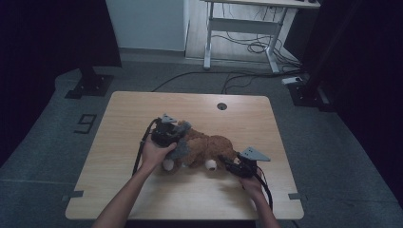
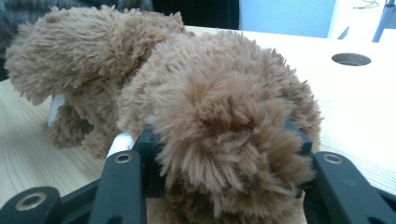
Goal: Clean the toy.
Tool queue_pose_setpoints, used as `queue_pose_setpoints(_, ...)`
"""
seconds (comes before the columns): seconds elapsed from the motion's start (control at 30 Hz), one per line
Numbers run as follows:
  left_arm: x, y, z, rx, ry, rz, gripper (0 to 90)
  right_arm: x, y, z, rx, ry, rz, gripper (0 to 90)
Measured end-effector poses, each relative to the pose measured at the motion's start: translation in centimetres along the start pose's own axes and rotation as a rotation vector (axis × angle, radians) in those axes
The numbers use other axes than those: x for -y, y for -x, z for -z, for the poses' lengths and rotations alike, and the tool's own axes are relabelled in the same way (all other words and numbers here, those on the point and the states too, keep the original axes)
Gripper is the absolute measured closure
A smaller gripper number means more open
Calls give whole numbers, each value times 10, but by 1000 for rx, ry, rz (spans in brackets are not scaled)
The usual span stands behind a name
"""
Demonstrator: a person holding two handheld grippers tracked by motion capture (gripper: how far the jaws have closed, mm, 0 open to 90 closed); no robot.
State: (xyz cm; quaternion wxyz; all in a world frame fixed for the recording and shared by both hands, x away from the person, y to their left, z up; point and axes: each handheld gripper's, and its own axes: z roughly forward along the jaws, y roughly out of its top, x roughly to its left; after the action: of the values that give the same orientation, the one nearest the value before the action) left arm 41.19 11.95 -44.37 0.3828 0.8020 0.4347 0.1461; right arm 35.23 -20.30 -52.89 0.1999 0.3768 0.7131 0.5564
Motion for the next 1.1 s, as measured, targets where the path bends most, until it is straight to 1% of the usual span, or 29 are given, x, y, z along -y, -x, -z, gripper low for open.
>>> queue_pose_setpoints(0.17,27,-26,6,-20,-16,61,790,0,0,0,-2,0,0,493)
queue_pose_setpoints(0.23,37,-36,7,-34,-20,83,788,1,-1,0,-1,1,-2,494)
queue_pose_setpoints(0.3,40,-40,9,-37,-17,95,788,0,-1,0,0,1,-1,494)
queue_pose_setpoints(0.33,39,-40,11,-42,-14,92,788,0,-1,0,0,1,-2,494)
queue_pose_setpoints(0.37,37,-39,14,-41,-7,89,788,0,-1,0,1,1,-5,494)
queue_pose_setpoints(0.43,28,-32,20,-42,19,64,789,0,0,-1,4,2,-14,495)
queue_pose_setpoints(0.5,14,-20,26,-26,59,39,789,0,0,-1,6,3,-20,496)
queue_pose_setpoints(0.53,9,-15,27,-21,69,27,789,0,0,-1,6,3,-20,496)
queue_pose_setpoints(0.57,0,-7,27,-15,77,4,788,0,0,-1,7,2,-20,496)
queue_pose_setpoints(0.6,-7,0,26,-5,82,-5,788,-1,0,-1,8,0,-18,496)
queue_pose_setpoints(0.67,-18,10,22,7,87,-23,788,-1,0,0,6,-4,-18,495)
queue_pose_setpoints(0.7,-25,17,17,14,79,-36,787,-1,0,0,3,-5,-17,495)
queue_pose_setpoints(0.77,-33,24,10,17,67,-47,785,-1,0,1,-4,-9,-15,495)
queue_pose_setpoints(0.83,-39,27,0,21,45,-48,785,-1,1,1,-10,-14,-11,495)
queue_pose_setpoints(0.87,-40,27,-6,22,28,-47,784,-1,1,2,-12,-15,-11,495)
queue_pose_setpoints(0.9,-40,26,-14,29,-3,-37,784,-1,1,2,-14,-17,-12,494)
queue_pose_setpoints(0.93,-38,26,-19,38,-31,-34,782,-1,2,2,-16,-18,-13,492)
queue_pose_setpoints(0.97,-32,24,-26,46,-49,-32,778,-1,2,2,-18,-19,-16,490)
queue_pose_setpoints(1.0,-27,24,-29,45,-33,-24,778,-1,2,2,-20,-21,-19,481)
queue_pose_setpoints(1.1,-21,22,-27,59,-13,-18,782,-4,4,2,-34,-28,-49,423)
